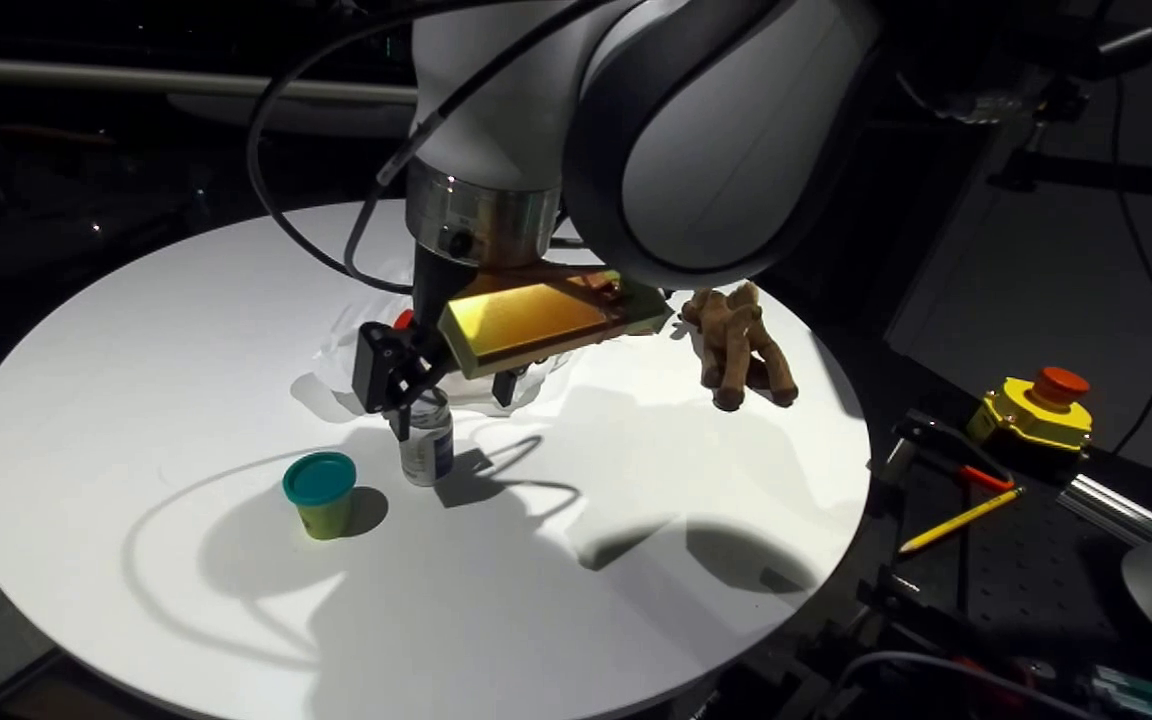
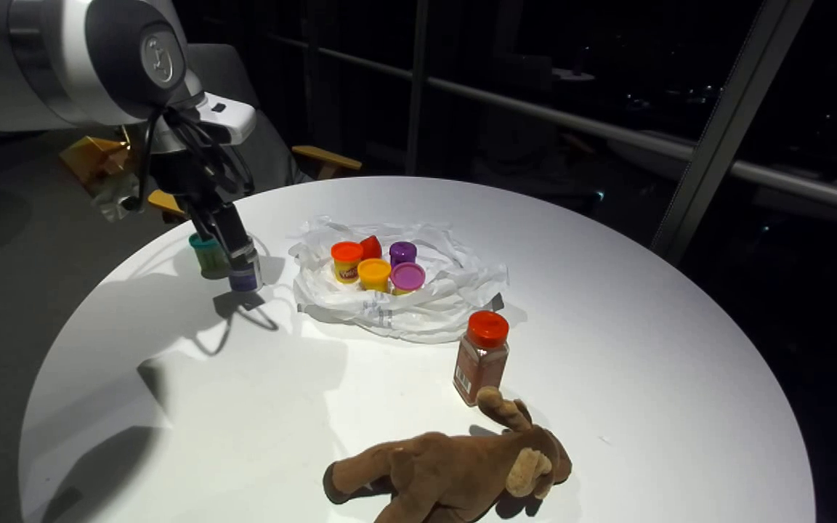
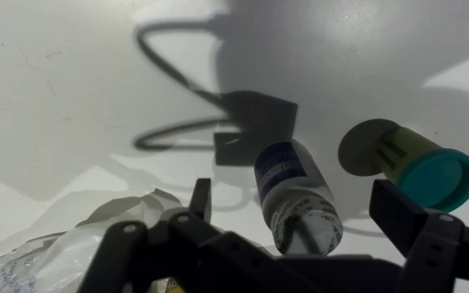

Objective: Put the objects on the table into the plastic bag.

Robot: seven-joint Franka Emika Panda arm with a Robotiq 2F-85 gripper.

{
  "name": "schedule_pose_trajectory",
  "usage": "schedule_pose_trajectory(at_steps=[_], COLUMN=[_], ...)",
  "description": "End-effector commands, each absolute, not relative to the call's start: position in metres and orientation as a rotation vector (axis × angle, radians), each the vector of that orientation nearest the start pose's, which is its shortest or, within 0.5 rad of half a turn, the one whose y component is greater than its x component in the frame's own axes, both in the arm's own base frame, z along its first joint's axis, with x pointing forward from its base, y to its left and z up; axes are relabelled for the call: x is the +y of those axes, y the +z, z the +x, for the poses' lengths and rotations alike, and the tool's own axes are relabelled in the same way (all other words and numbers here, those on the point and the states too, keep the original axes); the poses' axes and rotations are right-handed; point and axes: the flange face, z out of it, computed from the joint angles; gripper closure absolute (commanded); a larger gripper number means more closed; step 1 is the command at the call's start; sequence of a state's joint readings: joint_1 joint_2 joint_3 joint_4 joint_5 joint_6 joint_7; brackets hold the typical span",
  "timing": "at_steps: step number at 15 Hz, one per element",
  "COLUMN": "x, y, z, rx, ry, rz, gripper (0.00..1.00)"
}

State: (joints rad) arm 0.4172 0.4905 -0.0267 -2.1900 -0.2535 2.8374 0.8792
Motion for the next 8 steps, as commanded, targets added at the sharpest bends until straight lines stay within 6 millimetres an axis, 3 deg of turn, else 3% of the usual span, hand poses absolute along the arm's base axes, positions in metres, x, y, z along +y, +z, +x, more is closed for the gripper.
schedule_pose_trajectory(at_steps=[1, 3, 8], x=[0.227, 0.227, 0.227], y=[0.171, 0.171, 0.175], z=[0.534, 0.537, 0.545], rx=[0.373, 0.372, 0.358], ry=[-0.33, -0.347, -0.401], rz=[-3.062, -3.058, -3.06], gripper=[0.26, 0.3, 0.69])
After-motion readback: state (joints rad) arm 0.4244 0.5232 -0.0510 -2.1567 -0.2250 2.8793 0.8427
